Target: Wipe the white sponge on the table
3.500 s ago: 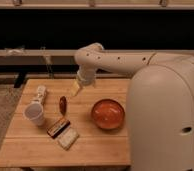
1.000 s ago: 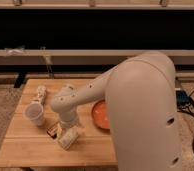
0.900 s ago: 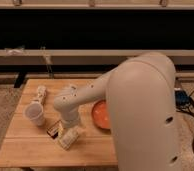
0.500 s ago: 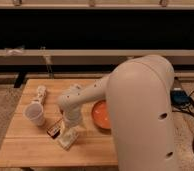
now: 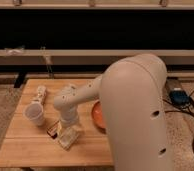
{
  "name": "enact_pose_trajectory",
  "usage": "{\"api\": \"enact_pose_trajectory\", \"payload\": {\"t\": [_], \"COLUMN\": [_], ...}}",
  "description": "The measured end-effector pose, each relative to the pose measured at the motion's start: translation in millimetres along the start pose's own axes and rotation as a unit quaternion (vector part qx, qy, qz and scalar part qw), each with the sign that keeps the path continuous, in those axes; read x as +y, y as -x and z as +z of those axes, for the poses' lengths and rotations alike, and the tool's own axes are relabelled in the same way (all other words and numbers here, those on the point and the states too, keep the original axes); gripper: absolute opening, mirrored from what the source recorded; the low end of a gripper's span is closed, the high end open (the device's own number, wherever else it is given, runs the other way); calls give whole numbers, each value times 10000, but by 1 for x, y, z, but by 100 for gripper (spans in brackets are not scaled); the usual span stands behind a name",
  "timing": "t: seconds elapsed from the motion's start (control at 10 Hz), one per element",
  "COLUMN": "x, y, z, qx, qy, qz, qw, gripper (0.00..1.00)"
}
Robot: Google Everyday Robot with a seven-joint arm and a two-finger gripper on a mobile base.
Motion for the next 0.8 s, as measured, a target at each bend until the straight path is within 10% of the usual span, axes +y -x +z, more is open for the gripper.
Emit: {"api": "enact_pose_trajectory", "payload": {"t": [0.6,0.8], "x": [2,2], "y": [5,7], "z": [10,12], "qx": [8,25], "qy": [-147,-160], "qz": [-32,-19], "qw": [9999,9999], "gripper": [80,66]}}
